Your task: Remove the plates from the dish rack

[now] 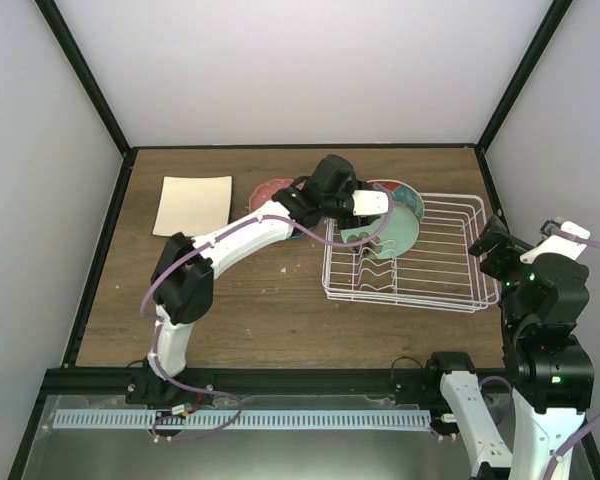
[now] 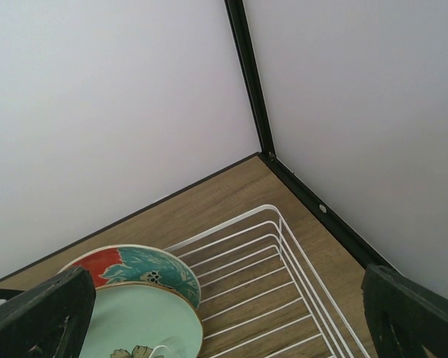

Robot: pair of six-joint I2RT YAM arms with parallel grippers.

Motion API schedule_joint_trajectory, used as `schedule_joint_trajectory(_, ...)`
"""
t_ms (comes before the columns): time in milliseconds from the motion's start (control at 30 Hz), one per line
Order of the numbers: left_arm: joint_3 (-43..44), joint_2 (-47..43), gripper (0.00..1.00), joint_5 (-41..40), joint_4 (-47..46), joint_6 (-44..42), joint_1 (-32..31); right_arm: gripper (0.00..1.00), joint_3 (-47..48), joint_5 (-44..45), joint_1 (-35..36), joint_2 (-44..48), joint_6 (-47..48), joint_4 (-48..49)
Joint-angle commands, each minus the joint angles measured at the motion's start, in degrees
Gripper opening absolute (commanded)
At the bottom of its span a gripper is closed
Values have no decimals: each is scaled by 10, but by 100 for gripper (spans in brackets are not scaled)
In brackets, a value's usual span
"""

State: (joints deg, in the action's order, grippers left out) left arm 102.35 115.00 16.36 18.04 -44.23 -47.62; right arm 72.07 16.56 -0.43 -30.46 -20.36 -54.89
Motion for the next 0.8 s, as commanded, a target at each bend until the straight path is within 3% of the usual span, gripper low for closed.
schedule_joint_trajectory(0, 16, 31, 51, -29, -34, -18, -4, 100, 26, 7, 7, 2, 14, -5)
schedule_joint_trajectory(400, 13, 80, 52, -80, -71, 1, -3, 100, 33, 4, 7, 7, 17, -26)
schedule_joint_trajectory(467, 11, 81, 43, -79, -68, 7, -3, 100, 34, 5, 7, 8, 17, -29)
schedule_joint_trajectory(633, 0, 72, 9, -76, -70, 15, -4, 100, 33, 6, 7, 12, 17, -32)
schedule_joint_trajectory(767, -4, 55, 4, -74, -69, 24, -5, 100, 30, 3, 6, 12, 15, -31)
